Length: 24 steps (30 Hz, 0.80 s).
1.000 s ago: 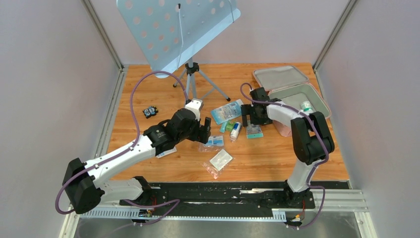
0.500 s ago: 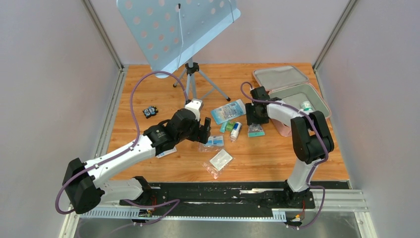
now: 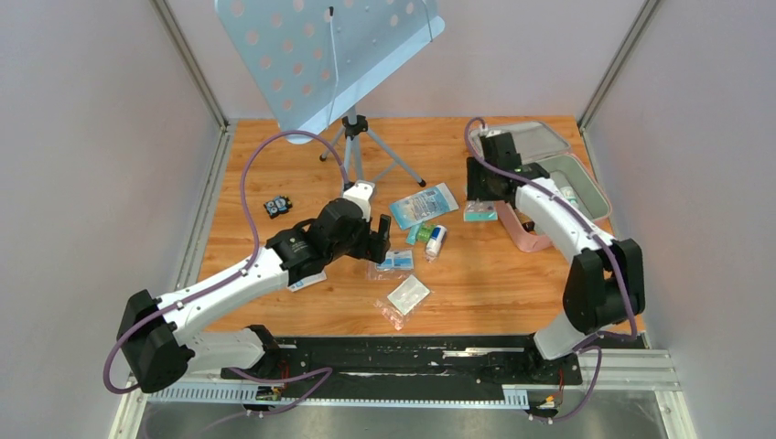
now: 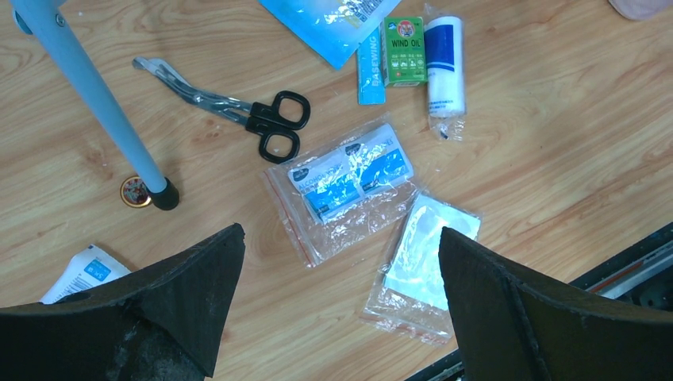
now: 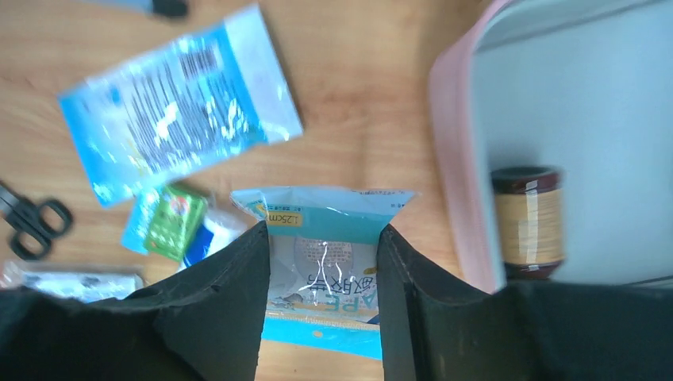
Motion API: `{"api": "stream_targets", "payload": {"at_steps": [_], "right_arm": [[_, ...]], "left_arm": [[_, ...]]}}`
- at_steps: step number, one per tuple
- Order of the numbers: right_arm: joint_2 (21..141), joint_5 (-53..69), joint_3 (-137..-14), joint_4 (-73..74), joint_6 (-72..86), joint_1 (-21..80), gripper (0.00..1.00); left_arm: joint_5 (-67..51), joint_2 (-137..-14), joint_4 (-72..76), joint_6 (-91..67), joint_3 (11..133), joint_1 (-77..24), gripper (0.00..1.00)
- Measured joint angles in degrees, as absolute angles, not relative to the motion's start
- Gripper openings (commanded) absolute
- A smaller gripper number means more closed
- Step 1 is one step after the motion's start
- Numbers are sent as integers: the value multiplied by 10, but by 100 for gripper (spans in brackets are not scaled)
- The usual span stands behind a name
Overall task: Organize the medicine kit
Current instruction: Pick up the medical item at the center of the board, then place the medical item at the medicine box.
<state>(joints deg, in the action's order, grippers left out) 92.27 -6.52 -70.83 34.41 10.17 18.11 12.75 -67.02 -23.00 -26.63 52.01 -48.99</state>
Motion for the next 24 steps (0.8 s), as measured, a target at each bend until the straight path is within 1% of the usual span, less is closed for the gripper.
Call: {"api": "stream_targets", "payload": {"at_steps": [3, 7, 10, 14, 18, 21, 23, 24], "right_arm": [[888, -71, -750, 347, 98, 154, 46], [854, -73, -790, 345, 95, 57, 46], [857, -85, -805, 343, 93, -24, 46], [895, -93, -810, 338, 93, -93, 48], [956, -84, -819, 332, 95, -119, 53], [999, -78, -824, 324, 96, -125, 59], [1022, -75, -827, 320, 97, -125, 67], [1030, -74, -829, 319, 98, -125, 69]], "left_arm": [[128, -671, -230, -266, 522, -490, 100], [128, -671, -230, -266, 522, -490, 100], [128, -672, -230, -266, 522, -490, 100], [128, -673, -230, -265, 522, -490, 100], [128, -673, -230, -264, 523, -490, 100], [130, -673, -231, -264, 523, -490, 100], [131, -673, -231, -264, 522, -490, 100], [131, -673, -232, -264, 522, -490, 100]]}}
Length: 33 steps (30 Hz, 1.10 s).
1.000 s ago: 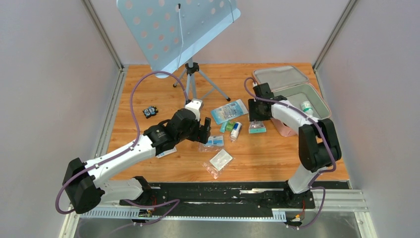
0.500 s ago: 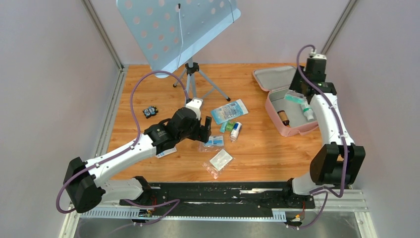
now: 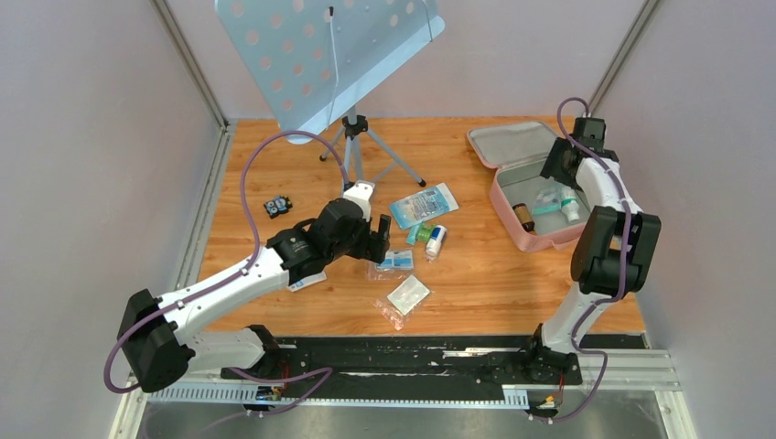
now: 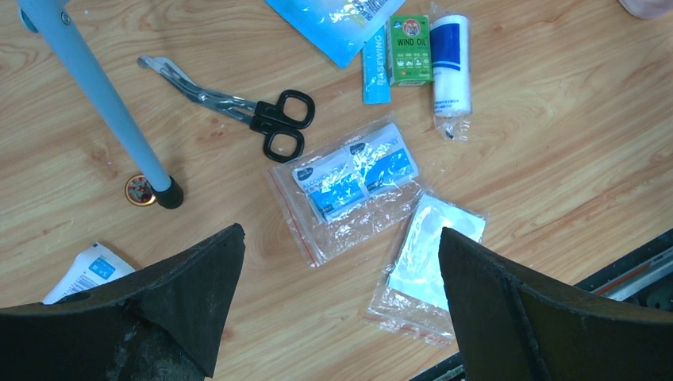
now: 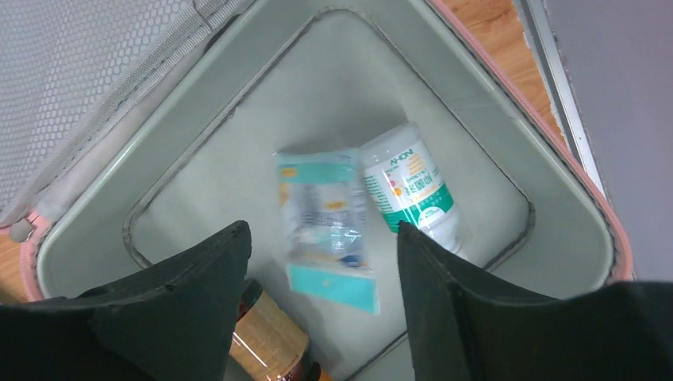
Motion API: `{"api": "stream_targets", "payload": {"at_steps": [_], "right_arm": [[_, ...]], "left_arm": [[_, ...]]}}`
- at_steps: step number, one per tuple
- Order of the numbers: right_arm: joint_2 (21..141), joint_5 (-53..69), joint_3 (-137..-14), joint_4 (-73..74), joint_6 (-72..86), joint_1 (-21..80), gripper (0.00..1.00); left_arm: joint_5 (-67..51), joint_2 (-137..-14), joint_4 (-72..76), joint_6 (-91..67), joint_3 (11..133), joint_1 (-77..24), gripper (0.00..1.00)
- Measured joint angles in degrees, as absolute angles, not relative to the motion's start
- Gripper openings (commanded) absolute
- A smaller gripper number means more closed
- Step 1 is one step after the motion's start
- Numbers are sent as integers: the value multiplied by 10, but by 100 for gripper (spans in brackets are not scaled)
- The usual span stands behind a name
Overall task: Organize the medicine kit
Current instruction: Place the medical item at the medicine box, then pick up the medical item at the center of the board.
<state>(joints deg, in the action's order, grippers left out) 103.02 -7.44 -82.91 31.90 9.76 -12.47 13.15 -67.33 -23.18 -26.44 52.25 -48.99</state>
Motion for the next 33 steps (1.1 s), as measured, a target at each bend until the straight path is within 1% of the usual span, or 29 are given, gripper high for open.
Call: {"api": "stream_targets", "payload": {"at_steps": [2, 4, 8, 11, 16, 19, 23, 27, 30, 33], "right_arm": [[1044, -74, -833, 315, 97, -124, 73], [1052, -74, -836, 310, 97, -124, 73], [1051, -74, -839, 304, 97, -125, 73], [1043, -74, -839, 302, 97, -125, 71], [984, -74, -827, 297, 94, -125, 66], [950, -75, -816, 293, 86, -126, 68], [950, -65, -815, 295, 78, -140, 69], [978, -22, -828, 313, 66, -158, 67], [984, 10, -829, 331, 59, -160, 60], [980, 39, -824, 338, 60, -155, 58]], "left_arm": [[132, -673, -233, -264, 522, -490, 100], [133, -674, -234, -264, 522, -490, 100], [135, -673, -234, -264, 522, -490, 100], [136, -673, -234, -264, 522, -490, 100], [136, -673, -234, -264, 522, -490, 100], [136, -673, -234, -264, 522, -490, 100], [136, -673, -234, -262, 522, -490, 100], [139, -672, -234, -255, 522, -490, 100], [142, -672, -234, -252, 522, -490, 100], [143, -672, -234, -251, 522, -490, 100]]}}
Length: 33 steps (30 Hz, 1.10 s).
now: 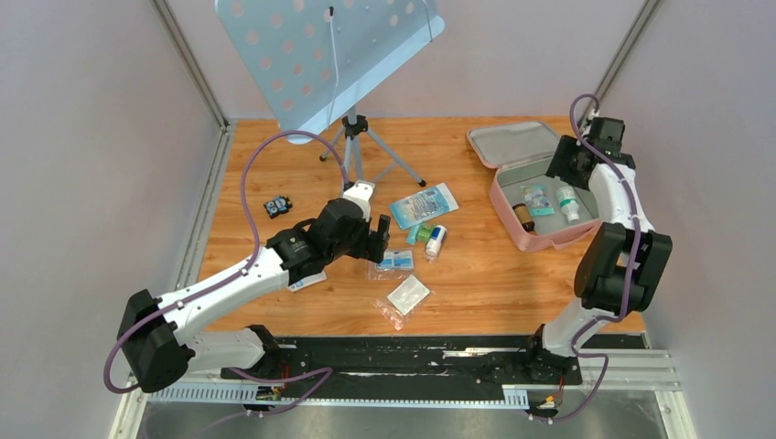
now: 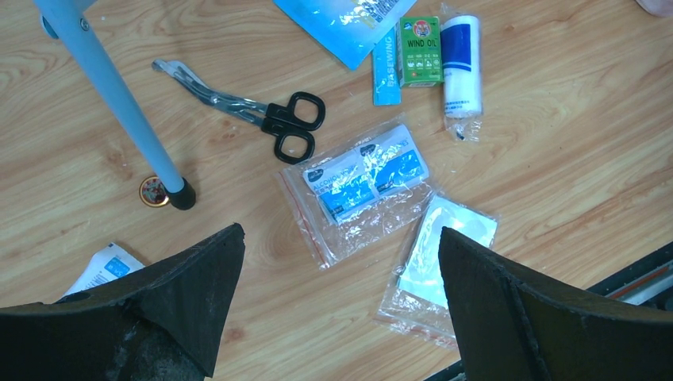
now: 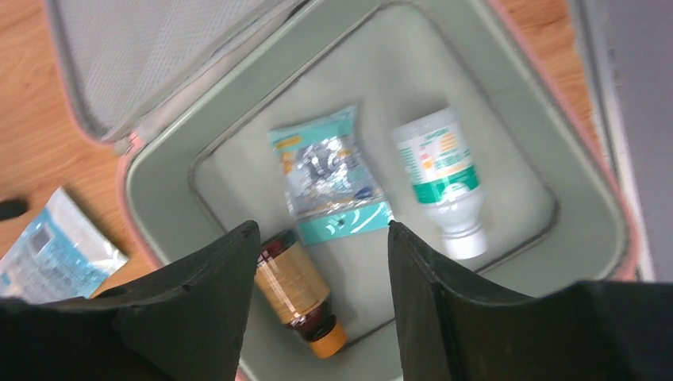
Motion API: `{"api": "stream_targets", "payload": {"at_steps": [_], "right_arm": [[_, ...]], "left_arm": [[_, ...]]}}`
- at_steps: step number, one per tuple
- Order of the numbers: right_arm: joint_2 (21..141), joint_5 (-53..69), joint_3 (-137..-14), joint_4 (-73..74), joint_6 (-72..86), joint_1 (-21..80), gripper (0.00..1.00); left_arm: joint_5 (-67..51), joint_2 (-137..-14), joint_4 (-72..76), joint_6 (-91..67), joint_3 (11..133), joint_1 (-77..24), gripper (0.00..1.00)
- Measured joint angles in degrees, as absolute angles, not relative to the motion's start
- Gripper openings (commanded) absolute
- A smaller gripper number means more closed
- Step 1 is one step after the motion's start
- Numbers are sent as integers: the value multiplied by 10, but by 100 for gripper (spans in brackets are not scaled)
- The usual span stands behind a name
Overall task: Organize the medicine kit
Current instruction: Pick up the medical item at the center of the board.
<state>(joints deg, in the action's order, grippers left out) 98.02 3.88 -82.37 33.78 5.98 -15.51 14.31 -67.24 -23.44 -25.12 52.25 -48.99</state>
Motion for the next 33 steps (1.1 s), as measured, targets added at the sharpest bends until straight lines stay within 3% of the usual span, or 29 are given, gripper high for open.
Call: {"api": "stream_targets", "payload": {"at_steps": [5, 9, 15, 23, 28, 33], "right_arm": [[935, 70, -778, 341, 79, -112, 53], [877, 64, -745, 335, 102, -3, 47], [841, 70, -688, 307, 180, 154, 63], [939, 44, -641, 306, 300, 265, 66], [989, 39, -643, 306, 329, 275, 65], [1021, 28, -646, 306, 338, 275, 52]], "left_arm": [[147, -672, -234, -251, 522, -490, 100], [157, -669, -236, -251, 522, -490, 100], [183, -638, -245, -253, 518, -490, 100], [210, -621, -260, -254, 517, -490, 100], [217, -610, -268, -254, 512, -490, 100], [226, -601, -273, -254, 509, -490, 100]]}}
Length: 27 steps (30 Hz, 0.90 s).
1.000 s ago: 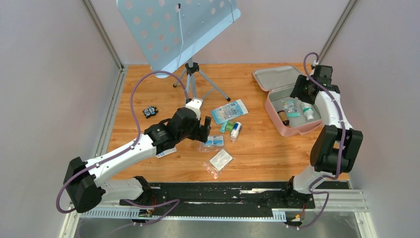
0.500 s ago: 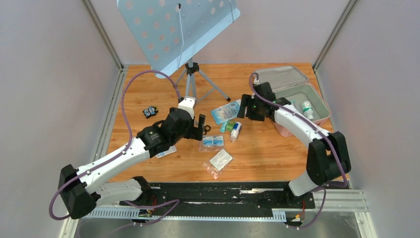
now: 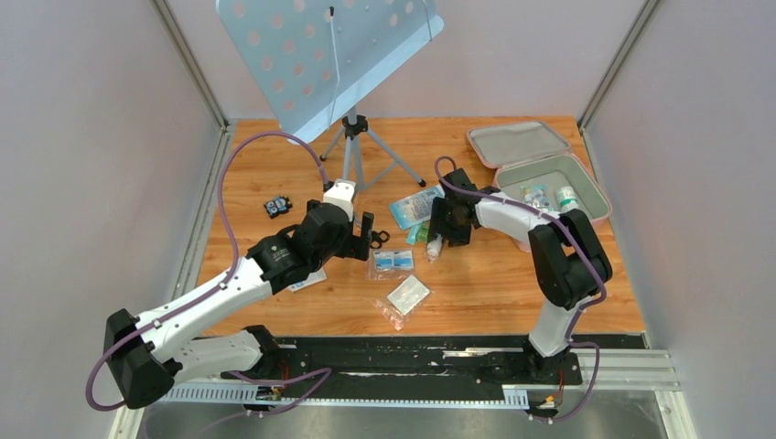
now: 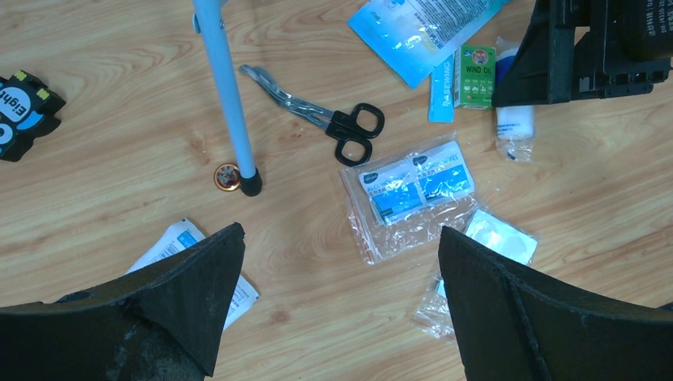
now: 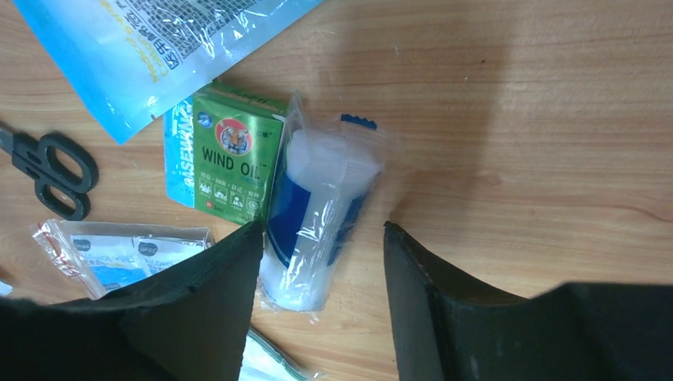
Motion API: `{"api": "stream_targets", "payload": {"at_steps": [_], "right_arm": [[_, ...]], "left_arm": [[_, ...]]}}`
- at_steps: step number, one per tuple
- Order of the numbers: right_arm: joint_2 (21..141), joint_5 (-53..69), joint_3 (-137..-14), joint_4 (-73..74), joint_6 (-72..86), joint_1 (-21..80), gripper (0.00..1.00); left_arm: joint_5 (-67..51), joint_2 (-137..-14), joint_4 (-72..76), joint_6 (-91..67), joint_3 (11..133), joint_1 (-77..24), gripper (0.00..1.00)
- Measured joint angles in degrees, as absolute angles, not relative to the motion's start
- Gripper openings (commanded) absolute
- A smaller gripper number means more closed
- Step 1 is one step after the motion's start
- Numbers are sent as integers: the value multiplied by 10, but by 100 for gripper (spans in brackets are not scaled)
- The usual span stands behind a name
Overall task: Organize the medicine kit
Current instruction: Pick up the medical item at the center of the board.
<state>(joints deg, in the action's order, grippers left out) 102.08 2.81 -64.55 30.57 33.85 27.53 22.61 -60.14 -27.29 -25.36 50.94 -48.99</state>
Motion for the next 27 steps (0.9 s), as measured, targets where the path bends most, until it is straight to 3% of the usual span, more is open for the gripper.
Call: {"api": "stream_targets", "payload": {"at_steps": [7, 13, 19, 23, 27], "right_arm": [[1031, 24, -646, 305, 344, 276, 30], [1011, 3, -645, 312, 339, 276, 30], [886, -65, -669, 336, 254, 262, 33], [815, -104, -711, 325, 174, 187, 32], [800, -106, -739, 309, 164, 48, 32]], "left_arm": [[230, -601, -272, -252, 509, -490, 100], [230, -601, -272, -252, 509, -490, 100], [230, -602, -268, -248, 505, -490, 100], [230, -603, -264, -241, 505, -490, 100], [231, -604, -257, -237, 505, -490, 100]]}}
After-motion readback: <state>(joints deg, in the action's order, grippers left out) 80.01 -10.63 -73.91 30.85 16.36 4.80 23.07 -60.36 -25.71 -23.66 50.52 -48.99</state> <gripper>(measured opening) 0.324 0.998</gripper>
